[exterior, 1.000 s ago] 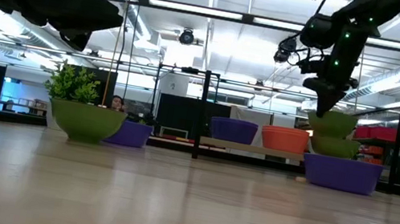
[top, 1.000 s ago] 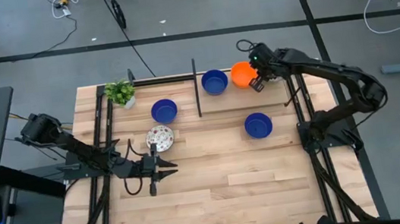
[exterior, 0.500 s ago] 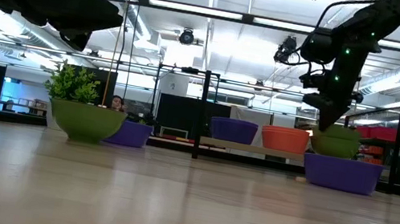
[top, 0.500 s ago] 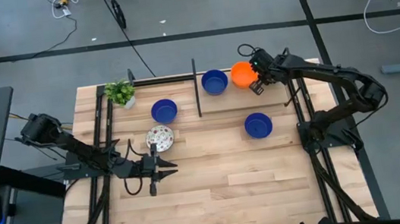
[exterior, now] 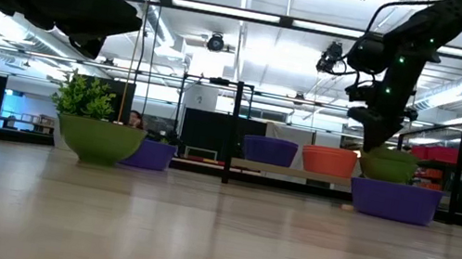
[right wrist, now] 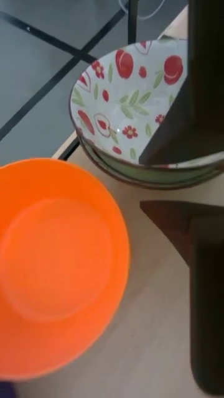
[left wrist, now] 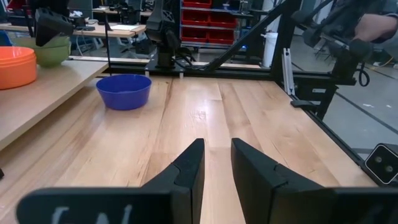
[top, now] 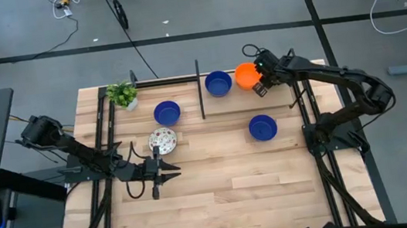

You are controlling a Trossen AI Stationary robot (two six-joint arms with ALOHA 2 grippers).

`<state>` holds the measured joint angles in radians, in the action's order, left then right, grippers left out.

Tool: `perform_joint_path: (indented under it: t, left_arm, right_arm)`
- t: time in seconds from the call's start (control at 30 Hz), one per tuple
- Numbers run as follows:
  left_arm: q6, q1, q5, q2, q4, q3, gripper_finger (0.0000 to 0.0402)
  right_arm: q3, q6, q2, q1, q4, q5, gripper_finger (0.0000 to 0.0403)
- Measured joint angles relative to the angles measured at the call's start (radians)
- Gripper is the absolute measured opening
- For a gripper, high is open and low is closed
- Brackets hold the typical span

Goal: Pick & Place Mini bowls
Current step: Stack the white patterned bowl on top of the white patterned bowl on the shelf

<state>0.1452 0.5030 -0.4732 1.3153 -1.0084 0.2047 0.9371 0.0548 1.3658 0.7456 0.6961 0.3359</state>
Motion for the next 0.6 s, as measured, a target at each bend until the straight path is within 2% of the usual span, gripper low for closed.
perform_joint_path:
  t: [0.13,0.23,0.33,0.5,0.53,0.6]
  left_arm:
    - [0.000,0.000,0.000,0.000,0.000,0.000,0.0083]
    - [0.000,0.000,0.000,0.000,0.000,0.000,0.0083]
    - [0.000,0.000,0.000,0.000,0.000,0.000,0.0083]
    - [0.000,0.000,0.000,0.000,0.003,0.000,0.0083]
    - [0.000,0.000,0.000,0.000,0.005,0.000,0.0083]
    - [0.000,0.000,0.000,0.000,0.005,0.000,0.0083]
  right_arm:
    - [0.000,0.018,-0.034,-0.008,0.015,-0.015,0.0161]
    - [0.000,0.020,-0.062,-0.008,0.031,-0.015,0.0171]
    - [0.001,0.031,-0.074,0.003,0.035,-0.027,0.0136]
    - [-0.014,0.025,-0.070,0.037,0.005,-0.084,0.0022]
    - [-0.022,0.019,-0.070,0.042,-0.001,-0.084,0.0011]
    - [-0.030,0.025,-0.070,0.049,-0.016,-0.088,0.0014]
